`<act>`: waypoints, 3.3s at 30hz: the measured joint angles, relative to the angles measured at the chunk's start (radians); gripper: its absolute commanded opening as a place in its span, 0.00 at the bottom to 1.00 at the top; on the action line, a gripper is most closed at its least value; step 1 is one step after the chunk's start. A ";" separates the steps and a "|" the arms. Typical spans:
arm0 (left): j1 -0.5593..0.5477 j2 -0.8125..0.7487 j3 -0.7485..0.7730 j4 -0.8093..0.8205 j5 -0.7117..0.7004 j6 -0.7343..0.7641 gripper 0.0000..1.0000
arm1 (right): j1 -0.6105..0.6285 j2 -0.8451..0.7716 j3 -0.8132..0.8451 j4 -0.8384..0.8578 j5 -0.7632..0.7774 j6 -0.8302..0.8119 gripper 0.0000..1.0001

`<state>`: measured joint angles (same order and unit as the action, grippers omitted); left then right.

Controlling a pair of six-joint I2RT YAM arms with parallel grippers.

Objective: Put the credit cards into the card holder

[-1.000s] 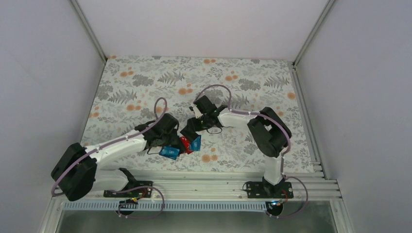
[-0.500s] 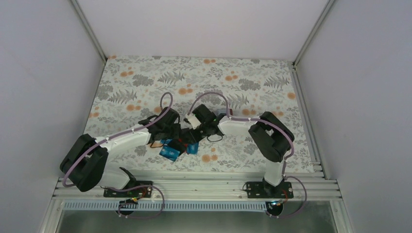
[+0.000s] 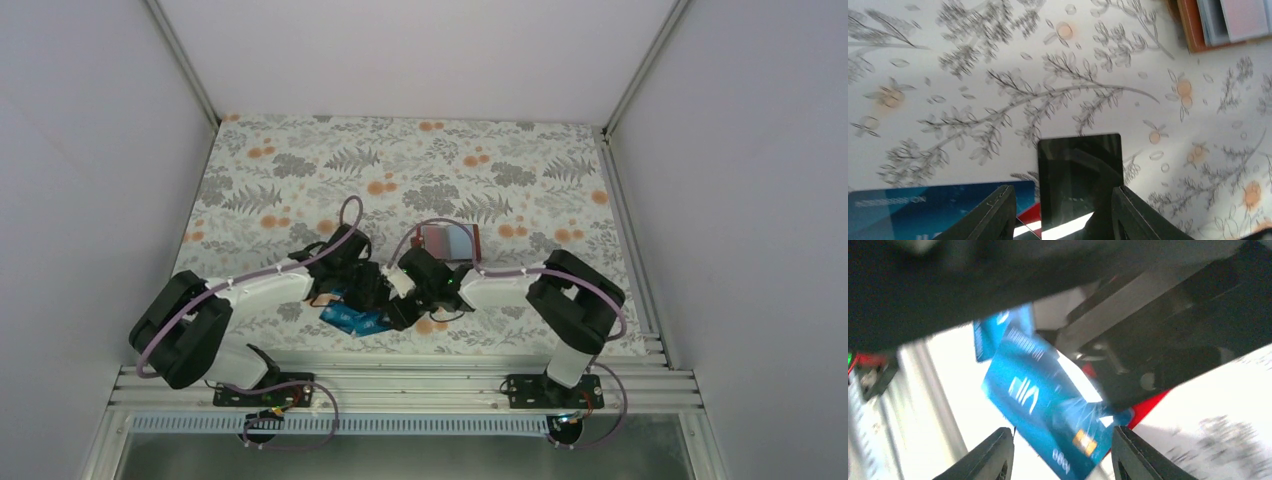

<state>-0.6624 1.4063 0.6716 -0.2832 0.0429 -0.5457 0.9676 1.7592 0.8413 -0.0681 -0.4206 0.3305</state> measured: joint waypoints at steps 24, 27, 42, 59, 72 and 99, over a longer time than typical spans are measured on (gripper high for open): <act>-0.203 -0.136 -0.236 0.163 0.077 -0.077 0.49 | 0.011 -0.264 -0.193 -0.103 -0.034 0.300 0.58; -0.244 -0.143 -0.235 0.148 0.051 -0.101 0.49 | 0.010 -0.272 -0.216 -0.103 -0.016 0.362 0.58; -0.291 -0.208 -0.117 -0.149 -0.175 -0.184 0.57 | 0.008 -0.305 -0.237 -0.133 0.011 0.432 0.58; -0.436 -0.163 -0.170 -0.105 -0.166 -0.346 0.56 | 0.027 -0.338 -0.240 -0.139 -0.107 0.537 0.61; -0.496 -0.158 -0.161 -0.111 -0.168 -0.415 0.56 | 0.147 -0.327 -0.273 -0.087 -0.106 0.763 0.60; -0.501 -0.248 -0.231 -0.074 -0.151 -0.402 0.56 | 0.253 -0.159 -0.312 0.288 0.100 1.320 0.50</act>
<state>-1.1633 1.1587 0.4408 -0.3569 -0.1085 -0.9474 1.2205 1.5997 0.5293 0.2195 -0.3210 1.6501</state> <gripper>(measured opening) 0.563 0.513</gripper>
